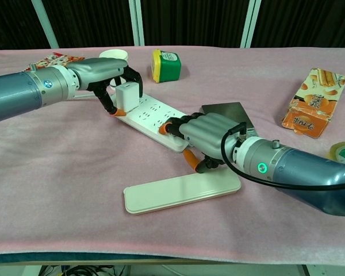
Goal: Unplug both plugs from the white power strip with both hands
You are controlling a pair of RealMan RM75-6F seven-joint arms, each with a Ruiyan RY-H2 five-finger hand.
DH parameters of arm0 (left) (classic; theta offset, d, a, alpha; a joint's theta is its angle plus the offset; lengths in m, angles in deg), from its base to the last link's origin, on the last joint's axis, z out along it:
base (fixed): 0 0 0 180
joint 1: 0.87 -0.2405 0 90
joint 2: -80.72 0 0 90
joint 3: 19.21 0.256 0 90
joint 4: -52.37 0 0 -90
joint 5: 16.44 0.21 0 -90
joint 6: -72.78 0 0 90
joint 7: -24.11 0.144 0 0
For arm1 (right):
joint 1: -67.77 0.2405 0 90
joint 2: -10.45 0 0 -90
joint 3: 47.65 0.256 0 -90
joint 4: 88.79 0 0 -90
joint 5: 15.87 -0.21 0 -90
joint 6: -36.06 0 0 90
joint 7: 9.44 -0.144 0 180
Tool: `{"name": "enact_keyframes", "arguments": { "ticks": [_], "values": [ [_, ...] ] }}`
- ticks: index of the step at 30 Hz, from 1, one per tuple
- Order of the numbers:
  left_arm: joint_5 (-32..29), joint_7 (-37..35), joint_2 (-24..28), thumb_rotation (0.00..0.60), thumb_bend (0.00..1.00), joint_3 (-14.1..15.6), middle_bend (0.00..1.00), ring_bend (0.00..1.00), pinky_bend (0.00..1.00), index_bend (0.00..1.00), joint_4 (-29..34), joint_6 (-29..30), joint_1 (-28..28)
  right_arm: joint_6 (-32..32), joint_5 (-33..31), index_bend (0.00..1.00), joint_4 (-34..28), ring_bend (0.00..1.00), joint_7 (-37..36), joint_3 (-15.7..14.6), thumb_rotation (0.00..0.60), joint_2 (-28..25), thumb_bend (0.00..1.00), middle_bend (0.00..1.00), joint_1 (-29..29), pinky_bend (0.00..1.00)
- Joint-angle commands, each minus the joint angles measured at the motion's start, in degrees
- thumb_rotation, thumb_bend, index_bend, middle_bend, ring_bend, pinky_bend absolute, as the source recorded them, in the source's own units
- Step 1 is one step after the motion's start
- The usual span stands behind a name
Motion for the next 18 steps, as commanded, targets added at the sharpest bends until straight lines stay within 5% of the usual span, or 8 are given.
{"name": "enact_keyframes", "arguments": {
  "ticks": [1,9,18],
  "values": [
    [2.1,-0.5,-1.4,0.600,0.73,0.9,0.61,0.22,0.31,0.68,-2.1,3.2,-0.7,0.1,-0.3,0.16,-0.1,0.24,0.2,0.0,0.600,-0.1,0.68,0.20,0.1,0.09],
    [4.9,-3.8,-3.9,0.600,0.72,2.7,0.61,0.22,0.31,0.68,-6.5,6.6,-1.7,-0.1,-0.8,0.16,-0.5,0.24,0.6,-0.1,0.600,-0.3,0.68,0.20,0.2,0.09],
    [6.2,-6.3,-2.3,0.600,0.72,0.4,0.61,0.22,0.32,0.67,-5.4,12.4,-0.9,-1.6,-0.1,0.16,-1.0,0.19,-0.3,0.8,0.600,-0.4,0.67,0.19,0.1,0.08]
  ]
}}
